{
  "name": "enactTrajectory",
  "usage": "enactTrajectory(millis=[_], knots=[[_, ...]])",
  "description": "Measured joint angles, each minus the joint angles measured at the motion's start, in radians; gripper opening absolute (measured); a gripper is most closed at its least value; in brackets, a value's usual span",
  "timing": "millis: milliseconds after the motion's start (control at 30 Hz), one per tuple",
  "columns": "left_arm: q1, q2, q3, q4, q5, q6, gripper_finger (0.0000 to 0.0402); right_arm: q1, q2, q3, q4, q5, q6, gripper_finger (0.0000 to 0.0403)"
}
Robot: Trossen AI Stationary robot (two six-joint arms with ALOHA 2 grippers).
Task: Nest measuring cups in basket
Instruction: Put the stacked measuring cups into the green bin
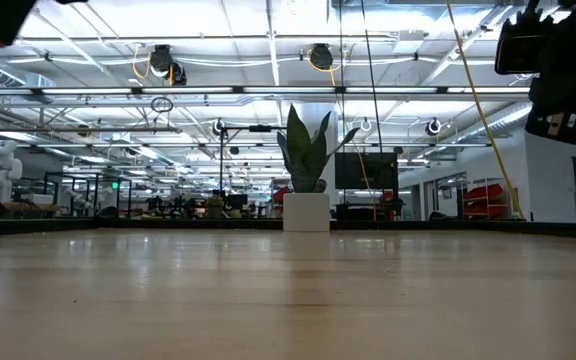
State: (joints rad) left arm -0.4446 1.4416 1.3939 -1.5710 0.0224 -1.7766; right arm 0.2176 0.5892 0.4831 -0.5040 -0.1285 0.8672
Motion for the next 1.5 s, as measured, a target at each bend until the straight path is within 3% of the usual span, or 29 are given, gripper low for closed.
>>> enactTrajectory(millis=[300, 533, 867, 1500], knots=[[-0.262, -0.064, -0.095, 0.011, -0.054, -0.373, 0.0133, -0.001, 0.0, 0.0, 0.052, 0.076, 0.14, 0.0017], [-0.36, -0.048, -0.152, 0.094, -0.046, -0.391, 0.0133, -0.002, 0.0, 0.0, 0.096, 0.152, 0.195, 0.0018], [-0.424, -0.036, -0.318, 0.307, -0.063, -0.417, 0.0133, -0.002, 0.0, 0.0, 0.133, 0.154, 0.272, 0.0018], [-0.531, 0.032, -0.318, 0.357, -0.034, -0.443, 0.0133, -0.002, 0.024, 0.0, 0.135, 0.209, 0.3, 0.0018]])
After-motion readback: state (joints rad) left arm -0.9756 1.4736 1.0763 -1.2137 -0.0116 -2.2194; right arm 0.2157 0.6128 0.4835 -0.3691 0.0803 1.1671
